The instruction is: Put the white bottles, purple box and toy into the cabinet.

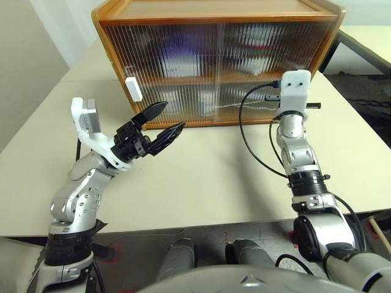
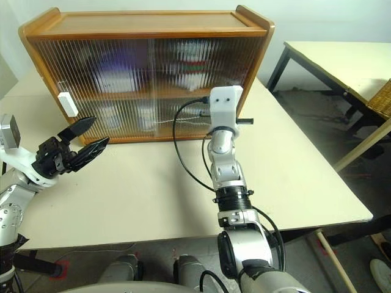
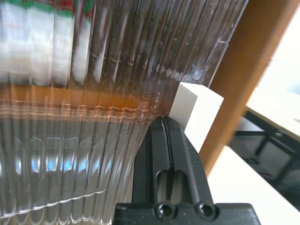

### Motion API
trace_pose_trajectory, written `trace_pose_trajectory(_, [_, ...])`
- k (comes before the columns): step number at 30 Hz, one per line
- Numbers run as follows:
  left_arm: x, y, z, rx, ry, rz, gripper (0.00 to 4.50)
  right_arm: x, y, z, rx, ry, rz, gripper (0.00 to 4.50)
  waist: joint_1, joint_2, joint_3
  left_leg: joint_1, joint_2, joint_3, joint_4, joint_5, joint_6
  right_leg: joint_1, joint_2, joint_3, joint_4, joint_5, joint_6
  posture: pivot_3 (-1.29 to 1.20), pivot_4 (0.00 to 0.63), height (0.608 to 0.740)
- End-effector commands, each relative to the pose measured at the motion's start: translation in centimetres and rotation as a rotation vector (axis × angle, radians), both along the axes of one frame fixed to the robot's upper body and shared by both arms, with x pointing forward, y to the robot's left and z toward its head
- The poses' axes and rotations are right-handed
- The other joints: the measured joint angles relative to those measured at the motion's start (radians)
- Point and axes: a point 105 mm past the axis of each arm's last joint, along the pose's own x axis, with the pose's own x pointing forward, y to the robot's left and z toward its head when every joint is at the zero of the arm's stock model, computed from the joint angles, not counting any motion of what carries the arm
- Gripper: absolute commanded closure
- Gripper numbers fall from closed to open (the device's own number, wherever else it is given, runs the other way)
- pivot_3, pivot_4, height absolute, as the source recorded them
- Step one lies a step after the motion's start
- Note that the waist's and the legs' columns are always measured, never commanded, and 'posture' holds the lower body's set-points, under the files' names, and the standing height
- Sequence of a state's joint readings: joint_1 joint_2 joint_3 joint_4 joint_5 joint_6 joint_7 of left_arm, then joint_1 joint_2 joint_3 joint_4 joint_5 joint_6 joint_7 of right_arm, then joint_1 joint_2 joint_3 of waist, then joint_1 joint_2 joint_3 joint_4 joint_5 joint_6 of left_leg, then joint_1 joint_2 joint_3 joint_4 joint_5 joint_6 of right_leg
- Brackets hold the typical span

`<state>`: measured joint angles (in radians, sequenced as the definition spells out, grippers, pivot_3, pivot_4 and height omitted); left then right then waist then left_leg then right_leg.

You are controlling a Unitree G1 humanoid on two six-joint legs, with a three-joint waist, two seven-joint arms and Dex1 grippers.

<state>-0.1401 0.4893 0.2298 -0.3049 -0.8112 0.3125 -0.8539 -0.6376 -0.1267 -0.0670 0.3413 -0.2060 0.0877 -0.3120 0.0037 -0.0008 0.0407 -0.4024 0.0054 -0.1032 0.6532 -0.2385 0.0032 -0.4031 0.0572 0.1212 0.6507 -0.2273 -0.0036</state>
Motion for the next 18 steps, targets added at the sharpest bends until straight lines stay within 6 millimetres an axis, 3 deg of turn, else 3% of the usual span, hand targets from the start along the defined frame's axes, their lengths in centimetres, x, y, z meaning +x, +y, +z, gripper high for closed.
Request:
trace_pose_trajectory(1, [0.2, 0.0, -0.1, 0.017, -0.004, 0.005, 0.0, 0.2, -1.1, 0.6, -0.001, -0.02, -0.059, 4.46, -0.002, 0.0, 0.0, 0.0, 0.0, 0.0, 0.0, 0.0, 0.0, 0.0, 0.0, 0.0, 0.0, 0.0, 0.0, 0.01, 0.039, 0.74])
trace_pose_trajectory(6, [0.2, 0.0, -0.1, 0.017, -0.008, 0.008, 0.0, 0.3, -2.2, 0.9, -0.014, -0.034, -0.11, 4.46, 0.001, 0.0, 0.0, 0.0, 0.0, 0.0, 0.0, 0.0, 0.0, 0.0, 0.0, 0.0, 0.0, 0.001, 0.002, 0.01, 0.03, 0.74])
trace_pose_trajectory(10, [0.2, 0.0, 0.0, 0.018, -0.011, 0.007, 0.0, 0.6, -0.3, 0.3, 0.029, 0.015, 0.062, 4.46, 0.0, 0.0, 0.0, -0.001, 0.0, 0.0, 0.001, 0.0, 0.001, 0.0, -0.001, 0.0, -0.001, 0.002, 0.001, 0.02, 0.027, 0.74])
trace_pose_trajectory(14, [0.1, -0.1, -0.2, 0.014, -0.006, 0.003, 0.0, -0.5, 1.6, 0.1, 0.16, -0.002, 0.28, 3.59, -0.01, 0.0, 0.0, 0.0, 0.0, 0.001, 0.001, 0.0, 0.001, 0.0, 0.0, 0.0, -0.001, -0.003, 0.006, 0.01, 0.024, 0.74])
trace_pose_trajectory(18, [-0.2, -0.3, -0.8, 0.009, 0.008, -0.008, 0.0, -2.3, 2.8, -0.4, 0.231, 0.009, 0.448, 2.07, -0.017, 0.0, -0.001, 0.0, 0.001, 0.001, 0.001, 0.001, 0.002, 0.001, 0.001, 0.0, 0.0, -0.002, 0.007, 0.01, 0.021, 0.74])
